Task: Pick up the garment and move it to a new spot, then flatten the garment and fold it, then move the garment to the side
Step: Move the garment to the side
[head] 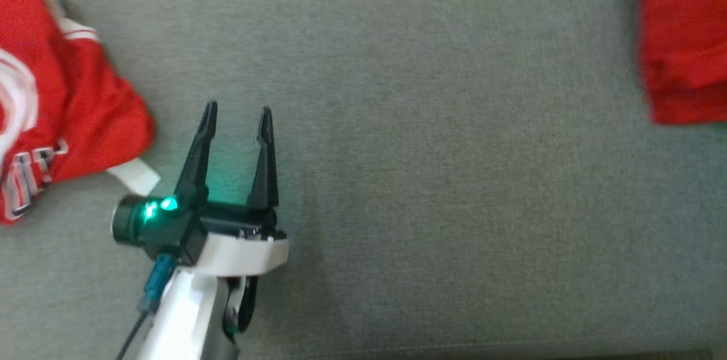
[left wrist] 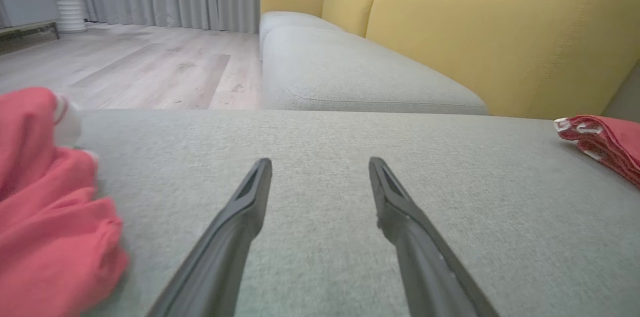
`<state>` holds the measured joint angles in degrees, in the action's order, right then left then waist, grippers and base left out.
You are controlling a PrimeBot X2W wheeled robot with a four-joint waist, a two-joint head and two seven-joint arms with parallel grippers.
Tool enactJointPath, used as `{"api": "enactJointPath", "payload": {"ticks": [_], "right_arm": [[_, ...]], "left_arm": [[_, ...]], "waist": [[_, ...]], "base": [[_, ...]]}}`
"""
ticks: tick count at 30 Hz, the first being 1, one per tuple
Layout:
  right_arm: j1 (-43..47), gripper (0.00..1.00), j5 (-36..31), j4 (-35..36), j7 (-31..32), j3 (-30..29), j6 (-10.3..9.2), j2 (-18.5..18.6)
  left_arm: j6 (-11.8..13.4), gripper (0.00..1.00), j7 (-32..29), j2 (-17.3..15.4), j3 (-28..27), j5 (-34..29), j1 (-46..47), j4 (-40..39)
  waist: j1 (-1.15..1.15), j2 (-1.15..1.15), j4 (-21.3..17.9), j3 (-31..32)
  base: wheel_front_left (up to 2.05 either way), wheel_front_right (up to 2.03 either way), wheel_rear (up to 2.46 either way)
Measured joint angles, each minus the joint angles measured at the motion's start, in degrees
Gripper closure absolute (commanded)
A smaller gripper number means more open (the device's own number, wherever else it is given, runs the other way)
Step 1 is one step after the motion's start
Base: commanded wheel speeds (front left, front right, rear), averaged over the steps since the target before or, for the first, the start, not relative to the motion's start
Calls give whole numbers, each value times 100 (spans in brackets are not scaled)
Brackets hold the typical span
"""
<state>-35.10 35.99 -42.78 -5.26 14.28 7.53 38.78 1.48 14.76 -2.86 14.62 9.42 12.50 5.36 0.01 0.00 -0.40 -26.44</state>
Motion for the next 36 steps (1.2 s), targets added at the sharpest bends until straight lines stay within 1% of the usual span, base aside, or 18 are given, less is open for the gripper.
{"api": "enactJointPath", "payload": {"ticks": [3,6,7,8,10,13,15,18,19,23,29,31,33,36], "right_arm": [[-52,100,-266,-149,-91,-186,0,302],[-160,100,-578,-230,-234,-437,0,449],[-222,65,-690,-275,-318,-573,0,452],[-285,0,-835,-322,-412,-705,0,456],[-376,0,-1182,-367,-593,-929,0,445],[-452,0,-1767,-350,-811,-1312,0,245],[-421,0,-2123,-271,-876,-1540,0,-48],[-182,0,-2486,67,-896,-1637,0,-665],[-182,0,-2486,67,-896,-1637,0,-665],[661,0,-2618,875,-910,-1601,0,-1532],[2229,0,-2655,1950,-912,-1334,0,-2636],[2605,0,-2654,2148,-911,-1171,0,-2905],[2934,0,-2657,2338,-911,-1036,0,-3064],[3292,0,-2787,2658,-912,-1004,0,-3255]], "left_arm": [[-51,0,0,1,-12,-55,154,-3],[-71,0,0,1,-32,-91,225,9],[-99,0,0,1,-51,-91,249,11],[-105,0,0,2,-70,-91,265,15],[-122,0,0,3,-92,-91,281,87],[-148,0,0,3,-91,-90,277,158],[-145,0,0,3,-87,-82,272,181],[-89,0,0,4,-83,-12,186,229],[-89,0,0,4,-83,-12,186,229],[-1,0,0,4,-83,112,-128,380],[166,0,0,2,-55,309,-567,578],[208,0,0,2,-10,331,-683,649],[212,0,0,1,9,331,-829,721],[265,0,0,1,7,330,-1014,724]], "waist": [[0,0,-144,-210],[1,0,-296,-355],[1,0,-344,-382],[1,0,-389,-397],[1,0,-439,-367],[-1,0,-448,-200],[-1,0,-426,-30],[-1,0,-383,285],[-1,0,-383,285],[-2,0,-300,783],[-3,0,-133,1621],[-3,1,-76,1900],[-3,1,-15,2173],[-3,1,86,2513]], "base": [[0,0,0],[0,0,0],[0,0,0],[0,0,0],[0,0,0],[0,0,0],[0,0,0],[0,0,0],[0,0,0],[0,0,0],[0,0,0],[0,0,0],[0,0,0],[0,0,0]]}}
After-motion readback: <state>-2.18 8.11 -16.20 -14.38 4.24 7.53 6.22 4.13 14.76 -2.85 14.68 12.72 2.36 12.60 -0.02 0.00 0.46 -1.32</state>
